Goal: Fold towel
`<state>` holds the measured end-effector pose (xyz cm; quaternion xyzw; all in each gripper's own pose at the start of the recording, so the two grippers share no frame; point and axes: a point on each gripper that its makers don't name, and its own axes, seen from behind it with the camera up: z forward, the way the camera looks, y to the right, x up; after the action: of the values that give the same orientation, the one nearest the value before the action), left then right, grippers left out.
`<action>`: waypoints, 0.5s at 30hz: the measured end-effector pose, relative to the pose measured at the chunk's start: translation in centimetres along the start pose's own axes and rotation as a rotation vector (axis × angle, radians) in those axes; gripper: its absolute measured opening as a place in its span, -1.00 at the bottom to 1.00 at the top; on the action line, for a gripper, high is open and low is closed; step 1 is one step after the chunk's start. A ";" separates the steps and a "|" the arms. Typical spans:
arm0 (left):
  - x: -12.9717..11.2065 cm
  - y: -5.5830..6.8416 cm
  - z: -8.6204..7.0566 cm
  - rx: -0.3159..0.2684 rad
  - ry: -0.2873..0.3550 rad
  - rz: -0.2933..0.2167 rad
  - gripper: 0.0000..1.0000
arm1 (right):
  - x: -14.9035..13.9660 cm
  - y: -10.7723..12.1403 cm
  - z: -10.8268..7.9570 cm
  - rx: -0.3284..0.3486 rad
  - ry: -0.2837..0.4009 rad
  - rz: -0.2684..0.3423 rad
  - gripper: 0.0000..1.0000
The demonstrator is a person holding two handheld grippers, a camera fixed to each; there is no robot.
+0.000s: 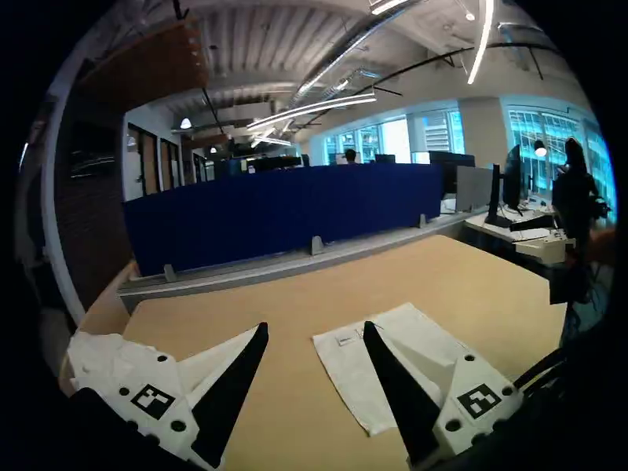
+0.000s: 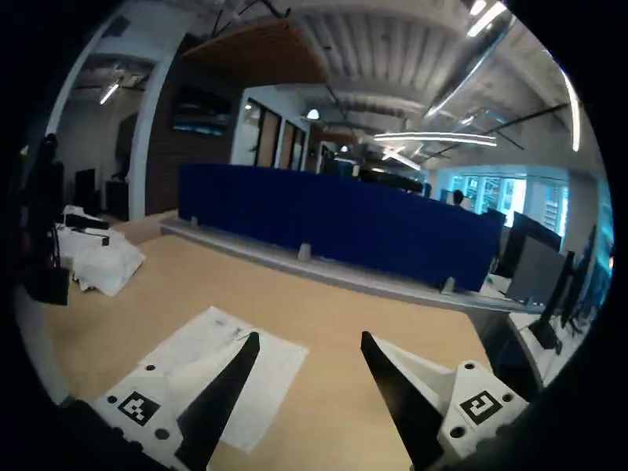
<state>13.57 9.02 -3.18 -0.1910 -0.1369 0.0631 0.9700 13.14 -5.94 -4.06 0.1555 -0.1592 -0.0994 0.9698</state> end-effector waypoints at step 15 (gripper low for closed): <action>-6.7 2.8 1.3 -0.125 -0.160 0.021 0.79 | -6.3 -4.2 1.5 0.145 -0.173 -0.020 1.00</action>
<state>6.63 10.92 -4.72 -0.2468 -0.2157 0.0797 0.9414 6.12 -8.70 -5.83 0.2178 -0.2475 -0.1101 0.9377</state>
